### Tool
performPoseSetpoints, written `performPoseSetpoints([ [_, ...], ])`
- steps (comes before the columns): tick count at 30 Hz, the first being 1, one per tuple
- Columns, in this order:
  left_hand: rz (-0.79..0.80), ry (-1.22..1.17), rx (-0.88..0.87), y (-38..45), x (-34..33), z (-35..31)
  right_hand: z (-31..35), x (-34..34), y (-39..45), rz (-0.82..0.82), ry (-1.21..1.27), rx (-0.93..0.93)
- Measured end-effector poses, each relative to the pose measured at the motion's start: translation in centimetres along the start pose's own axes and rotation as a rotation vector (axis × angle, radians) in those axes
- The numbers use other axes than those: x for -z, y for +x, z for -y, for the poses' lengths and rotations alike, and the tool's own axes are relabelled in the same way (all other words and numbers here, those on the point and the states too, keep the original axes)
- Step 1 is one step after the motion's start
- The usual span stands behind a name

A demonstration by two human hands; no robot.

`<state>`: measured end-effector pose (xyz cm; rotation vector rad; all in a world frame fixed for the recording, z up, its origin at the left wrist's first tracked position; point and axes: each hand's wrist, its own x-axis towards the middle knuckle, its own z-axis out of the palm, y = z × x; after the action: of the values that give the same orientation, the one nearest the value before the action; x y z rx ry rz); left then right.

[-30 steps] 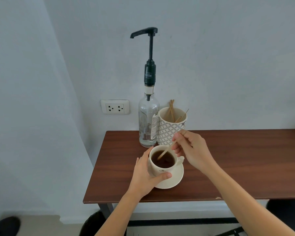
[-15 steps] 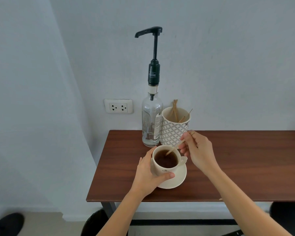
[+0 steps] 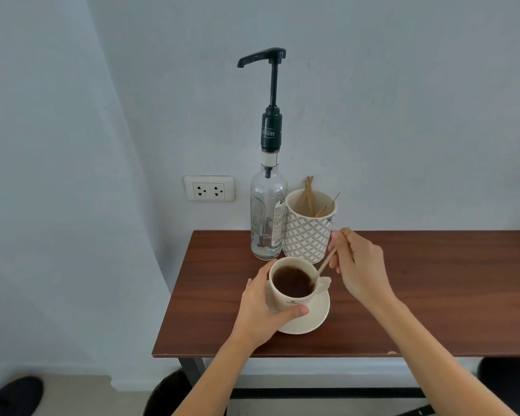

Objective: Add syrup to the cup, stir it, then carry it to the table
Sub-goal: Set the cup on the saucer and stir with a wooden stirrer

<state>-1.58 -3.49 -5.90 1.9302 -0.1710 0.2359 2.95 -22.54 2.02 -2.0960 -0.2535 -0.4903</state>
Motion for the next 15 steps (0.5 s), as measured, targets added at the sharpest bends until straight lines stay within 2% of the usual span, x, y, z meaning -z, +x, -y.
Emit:
performPoseSetpoints([
  [5, 0.003, 0.003, -0.012, 0.0, 0.0, 0.0, 0.3, -1.7, -0.8, 0.094, 0.219, -0.129],
  [11, 0.001, 0.005, 0.004, 0.1, 0.0, 0.1, -0.2, -0.4, 0.0, -0.067, -0.029, 0.067],
  [15, 0.006, 0.001, -0.002, 0.1, -0.1, 0.3, 0.1, -1.8, -0.8, 0.048, 0.151, -0.072],
])
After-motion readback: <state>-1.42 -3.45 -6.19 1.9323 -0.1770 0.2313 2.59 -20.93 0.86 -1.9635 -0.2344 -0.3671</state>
